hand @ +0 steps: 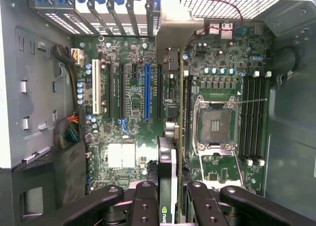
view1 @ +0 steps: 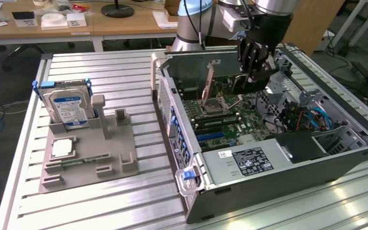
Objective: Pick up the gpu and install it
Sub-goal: 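Insert the gpu into the slot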
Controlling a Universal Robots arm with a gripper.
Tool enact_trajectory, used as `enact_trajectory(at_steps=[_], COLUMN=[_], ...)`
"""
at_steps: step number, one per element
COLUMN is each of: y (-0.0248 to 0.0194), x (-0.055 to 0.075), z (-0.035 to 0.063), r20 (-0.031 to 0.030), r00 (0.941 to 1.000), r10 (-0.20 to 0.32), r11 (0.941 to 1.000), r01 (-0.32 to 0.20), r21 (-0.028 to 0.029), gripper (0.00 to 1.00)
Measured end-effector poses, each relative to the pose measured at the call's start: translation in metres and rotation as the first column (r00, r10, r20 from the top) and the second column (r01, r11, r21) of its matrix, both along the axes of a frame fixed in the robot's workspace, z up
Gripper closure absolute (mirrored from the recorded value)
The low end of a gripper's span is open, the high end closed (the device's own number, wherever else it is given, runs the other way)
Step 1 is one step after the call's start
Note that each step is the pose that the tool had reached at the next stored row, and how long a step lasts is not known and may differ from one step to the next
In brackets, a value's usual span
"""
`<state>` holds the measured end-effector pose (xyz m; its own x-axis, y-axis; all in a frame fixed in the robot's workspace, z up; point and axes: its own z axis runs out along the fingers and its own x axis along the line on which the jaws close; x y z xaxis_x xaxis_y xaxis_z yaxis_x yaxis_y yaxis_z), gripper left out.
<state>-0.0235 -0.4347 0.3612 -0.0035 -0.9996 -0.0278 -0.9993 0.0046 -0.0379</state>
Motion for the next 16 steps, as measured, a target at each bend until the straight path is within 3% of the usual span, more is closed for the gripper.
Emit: enact_trajectory(at_steps=[8,12,16], y=[0.0000,0.0000,0.0000], x=[-0.0017,-0.0023,-0.0023], z=[-0.0046,-0.0062,-0.0063], r20=[0.0000,-0.0106,-0.0115], r00=[1.0000,0.9999,0.9999], r10=[-0.001,-0.001,-0.001], r11=[1.0000,1.0000,1.0000], r01=[0.001,0.001,0.001], r21=[0.0000,-0.0002,0.0000], gripper=[0.73,0.73,0.73])
